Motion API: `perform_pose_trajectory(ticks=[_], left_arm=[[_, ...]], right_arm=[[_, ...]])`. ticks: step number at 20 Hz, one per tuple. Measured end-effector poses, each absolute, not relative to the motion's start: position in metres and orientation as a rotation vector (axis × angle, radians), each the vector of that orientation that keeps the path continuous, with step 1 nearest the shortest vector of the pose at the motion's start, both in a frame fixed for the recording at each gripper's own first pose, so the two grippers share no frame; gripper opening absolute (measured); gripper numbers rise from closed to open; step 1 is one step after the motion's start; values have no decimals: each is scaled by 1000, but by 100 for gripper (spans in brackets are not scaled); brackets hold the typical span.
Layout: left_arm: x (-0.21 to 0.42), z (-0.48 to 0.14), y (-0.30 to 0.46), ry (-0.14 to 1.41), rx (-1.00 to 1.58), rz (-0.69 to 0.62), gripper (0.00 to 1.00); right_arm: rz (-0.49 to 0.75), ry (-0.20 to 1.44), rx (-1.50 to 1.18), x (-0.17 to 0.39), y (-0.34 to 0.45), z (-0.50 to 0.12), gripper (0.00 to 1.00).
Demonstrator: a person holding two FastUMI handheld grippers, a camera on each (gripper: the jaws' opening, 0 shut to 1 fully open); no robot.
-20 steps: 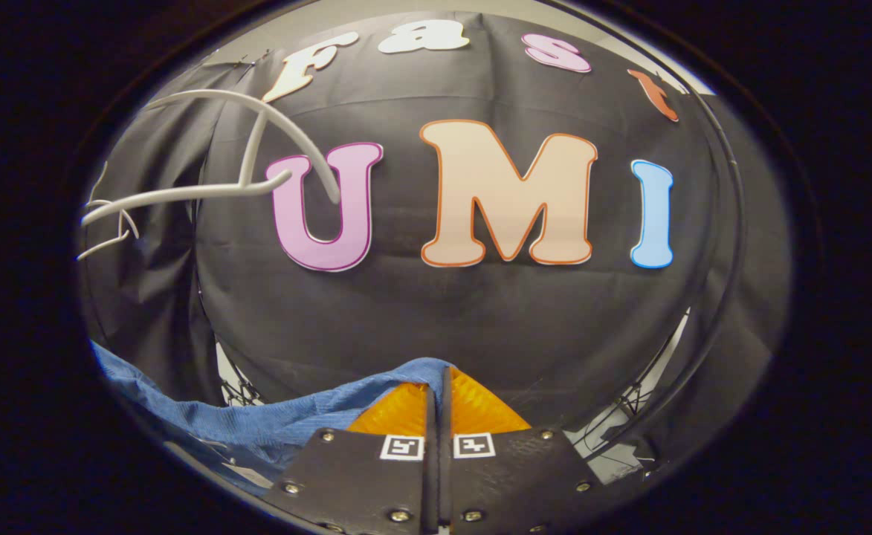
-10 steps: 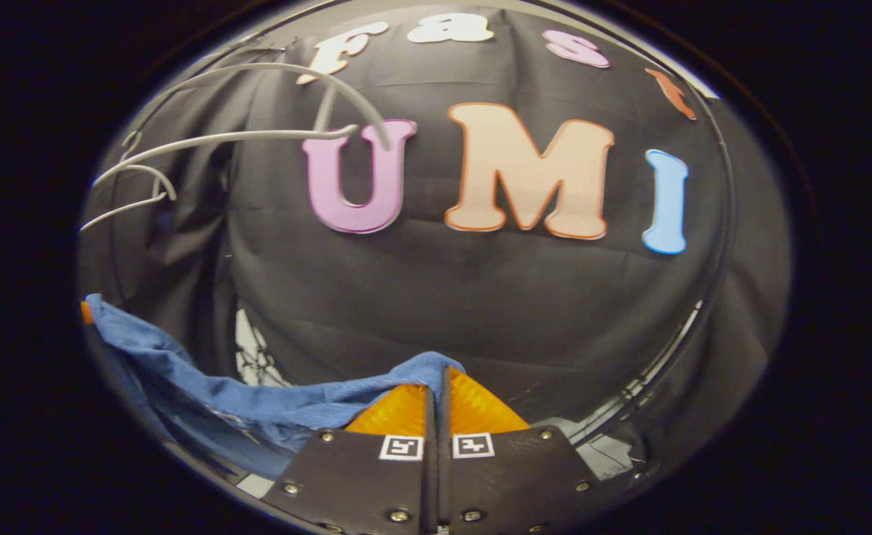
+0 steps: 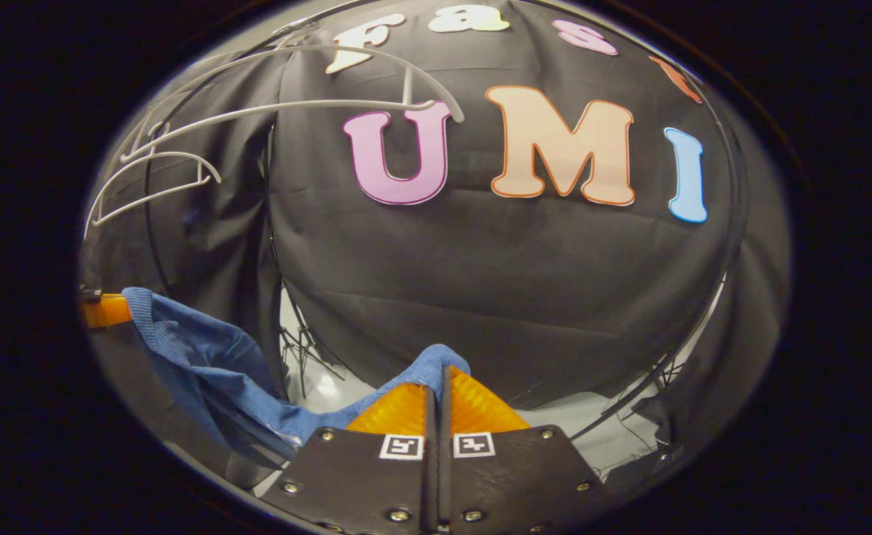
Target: Grasp the clothes on the hanger with both hands and then place them into the laundry hamper below.
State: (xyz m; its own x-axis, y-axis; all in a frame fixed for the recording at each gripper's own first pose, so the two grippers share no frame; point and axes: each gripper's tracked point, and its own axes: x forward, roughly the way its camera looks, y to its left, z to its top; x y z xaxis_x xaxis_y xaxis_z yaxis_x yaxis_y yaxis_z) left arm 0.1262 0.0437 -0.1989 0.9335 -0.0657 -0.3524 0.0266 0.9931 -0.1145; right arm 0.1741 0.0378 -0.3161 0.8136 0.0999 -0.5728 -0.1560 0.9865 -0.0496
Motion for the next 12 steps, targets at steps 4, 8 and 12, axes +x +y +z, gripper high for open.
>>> perform_pose_trajectory(ticks=[4,8,12], left_arm=[[134,-193,19,354,-99,-108,1],[140,-172,-3,312,-85,-172,1],[149,-137,-23,243,-87,-213,1]], right_arm=[[105,610,-64,165,42,-304,1],[145,566,-36,167,62,-269,0],[178,494,-22,180,75,-217,0]])
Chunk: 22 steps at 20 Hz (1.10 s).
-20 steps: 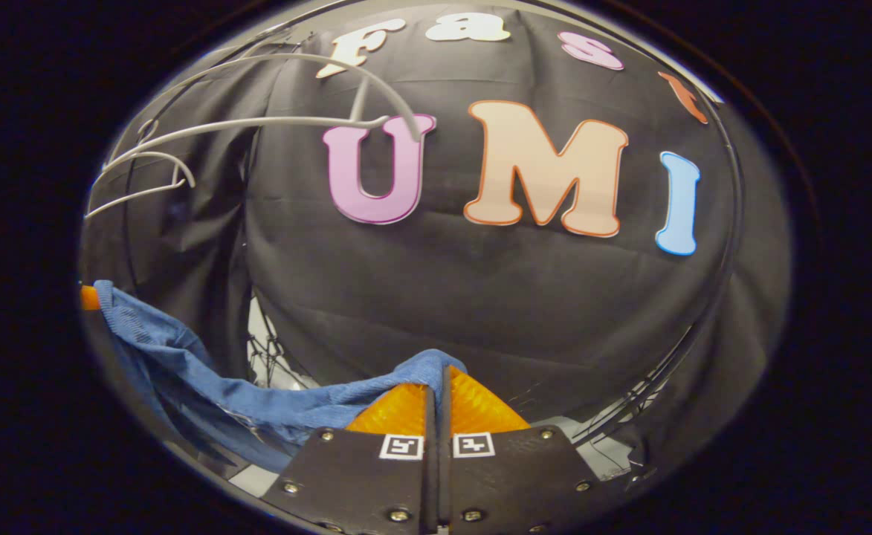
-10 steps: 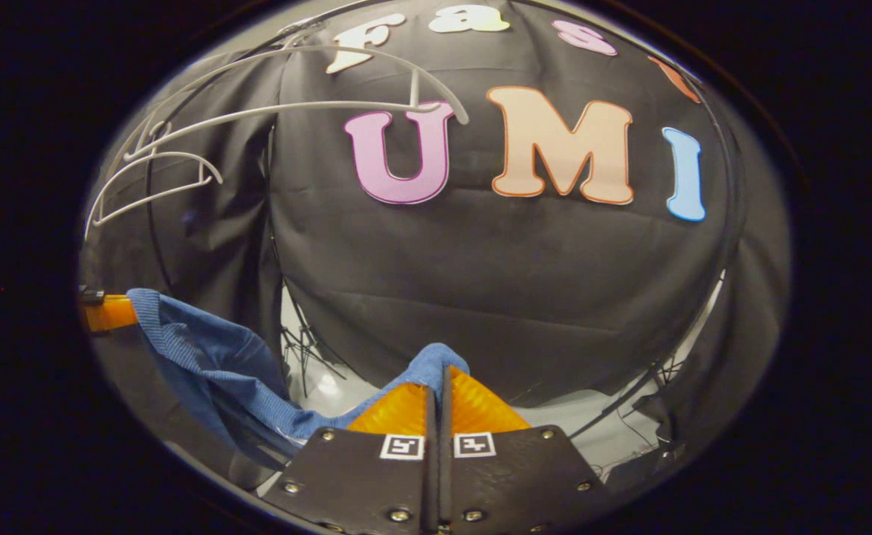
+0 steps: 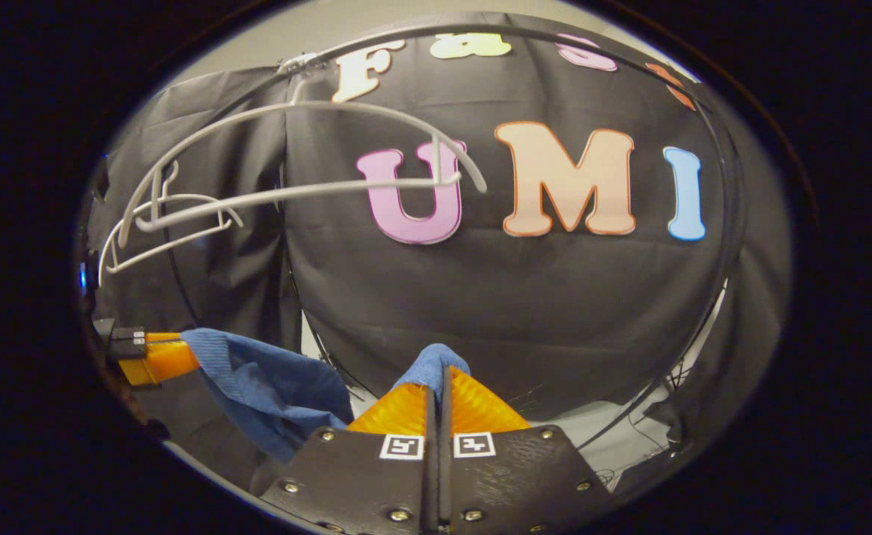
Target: Grasp the clothes on the hanger with both hands and then place them into the laundry hamper below.
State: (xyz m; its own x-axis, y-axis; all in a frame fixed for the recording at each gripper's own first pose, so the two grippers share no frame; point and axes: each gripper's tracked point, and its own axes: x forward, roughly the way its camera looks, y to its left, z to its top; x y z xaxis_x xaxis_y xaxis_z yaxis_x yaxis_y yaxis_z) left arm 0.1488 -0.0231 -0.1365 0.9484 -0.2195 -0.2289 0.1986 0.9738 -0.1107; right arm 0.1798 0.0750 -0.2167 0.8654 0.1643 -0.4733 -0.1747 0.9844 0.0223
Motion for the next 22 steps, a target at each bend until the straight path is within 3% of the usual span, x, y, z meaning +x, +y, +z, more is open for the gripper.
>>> perform_pose_trajectory(ticks=[8,13,22], left_arm=[[170,-89,-52,135,-73,-249,1],[176,-104,-64,134,-41,-252,2],[209,-205,-63,310,-18,-224,1]], right_arm=[[262,410,89,190,111,-150,1],[284,467,109,193,115,-185,1],[257,654,124,187,94,-283,1]])
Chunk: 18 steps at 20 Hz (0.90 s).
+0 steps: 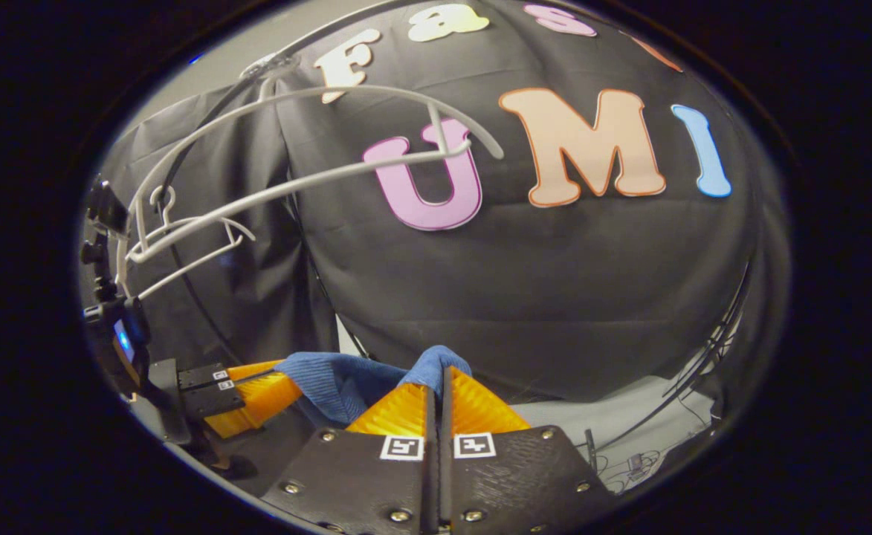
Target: Grasp the clothes on the hanger with both hands and then place them into the laundry hamper below.
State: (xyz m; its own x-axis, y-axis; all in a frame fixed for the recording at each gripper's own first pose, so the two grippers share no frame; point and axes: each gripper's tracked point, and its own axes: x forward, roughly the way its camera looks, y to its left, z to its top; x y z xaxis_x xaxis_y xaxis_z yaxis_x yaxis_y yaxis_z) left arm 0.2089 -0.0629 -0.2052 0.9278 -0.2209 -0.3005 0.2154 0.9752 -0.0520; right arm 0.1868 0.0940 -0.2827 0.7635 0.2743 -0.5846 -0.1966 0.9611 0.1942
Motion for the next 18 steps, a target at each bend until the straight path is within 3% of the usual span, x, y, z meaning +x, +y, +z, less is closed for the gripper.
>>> perform_pose_trajectory(ticks=[9,18], left_arm=[[213,-292,-83,452,87,-260,1],[197,-366,-95,695,-30,-272,1]], right_arm=[[190,890,123,149,80,-395,1],[130,1060,122,119,70,-445,1]])
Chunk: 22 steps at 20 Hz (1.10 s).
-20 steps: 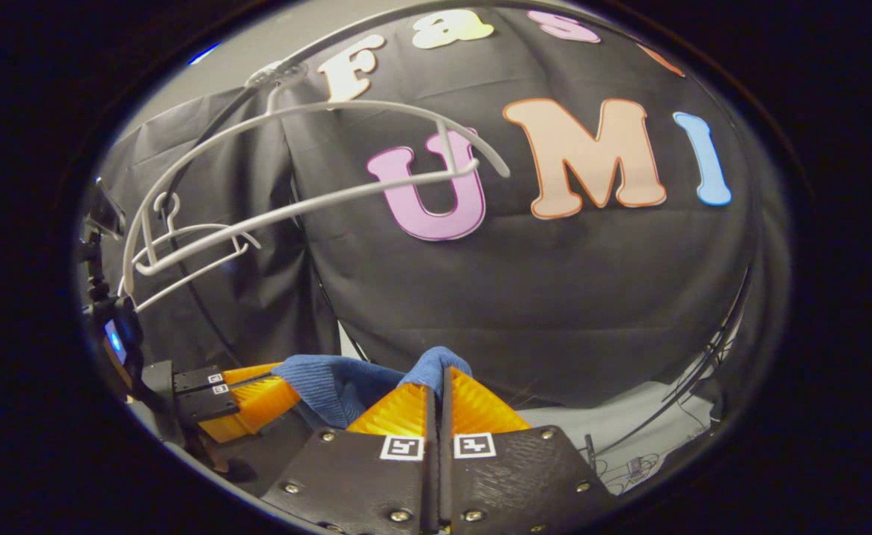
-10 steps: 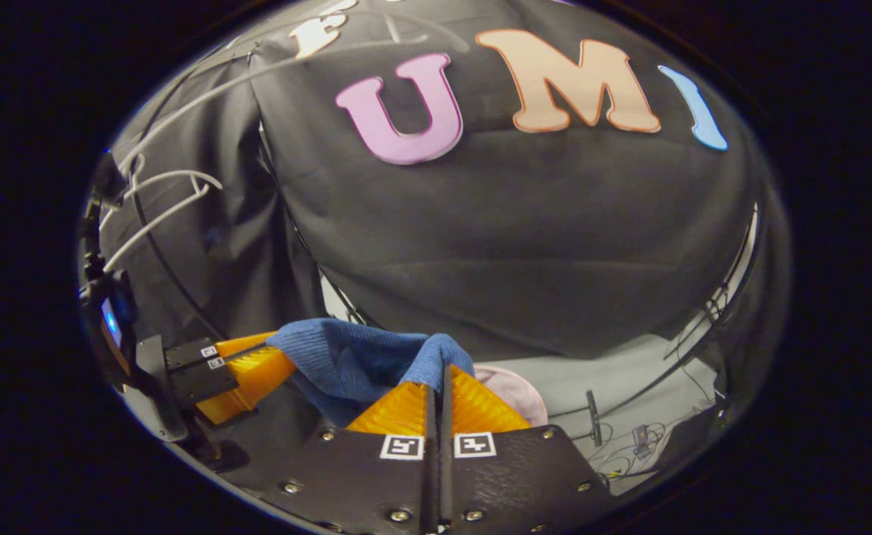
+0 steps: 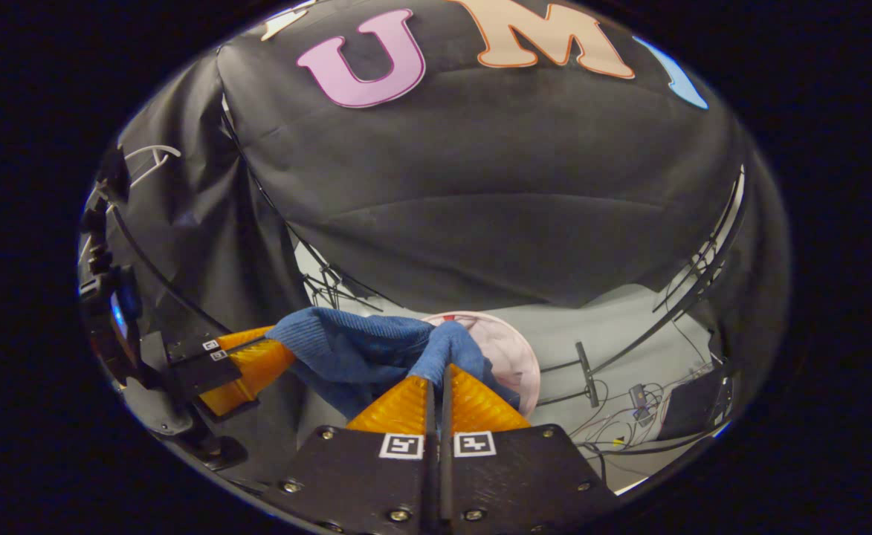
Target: Grasp the clothes on the hanger with both hands and then place them into the laundry hamper below.
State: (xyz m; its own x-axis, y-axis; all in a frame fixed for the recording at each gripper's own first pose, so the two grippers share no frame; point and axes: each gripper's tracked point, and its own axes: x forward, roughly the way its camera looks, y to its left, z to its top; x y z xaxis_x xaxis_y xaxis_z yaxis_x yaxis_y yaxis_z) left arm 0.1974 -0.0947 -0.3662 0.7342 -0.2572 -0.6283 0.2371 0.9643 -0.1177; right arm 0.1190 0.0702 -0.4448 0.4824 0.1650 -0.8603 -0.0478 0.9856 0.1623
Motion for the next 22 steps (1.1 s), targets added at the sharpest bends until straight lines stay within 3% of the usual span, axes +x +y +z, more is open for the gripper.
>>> perform_pose_trajectory(ticks=[10,13,15,18,20,22], left_arm=[[144,-475,-86,1182,-49,-193,2],[130,-481,-83,1279,-45,-189,5],[136,-480,-87,1275,-34,-216,13],[144,-477,-87,1255,-26,-251,56],[140,-471,-96,1242,-53,-268,63],[142,-468,-93,1226,-53,-255,88]], right_arm=[[136,1220,127,94,92,-485,1],[115,1258,138,79,90,-492,1],[99,1264,126,73,87,-495,1],[81,1276,121,63,84,-496,1],[70,1275,125,60,84,-493,1],[64,1263,120,63,81,-490,2]])
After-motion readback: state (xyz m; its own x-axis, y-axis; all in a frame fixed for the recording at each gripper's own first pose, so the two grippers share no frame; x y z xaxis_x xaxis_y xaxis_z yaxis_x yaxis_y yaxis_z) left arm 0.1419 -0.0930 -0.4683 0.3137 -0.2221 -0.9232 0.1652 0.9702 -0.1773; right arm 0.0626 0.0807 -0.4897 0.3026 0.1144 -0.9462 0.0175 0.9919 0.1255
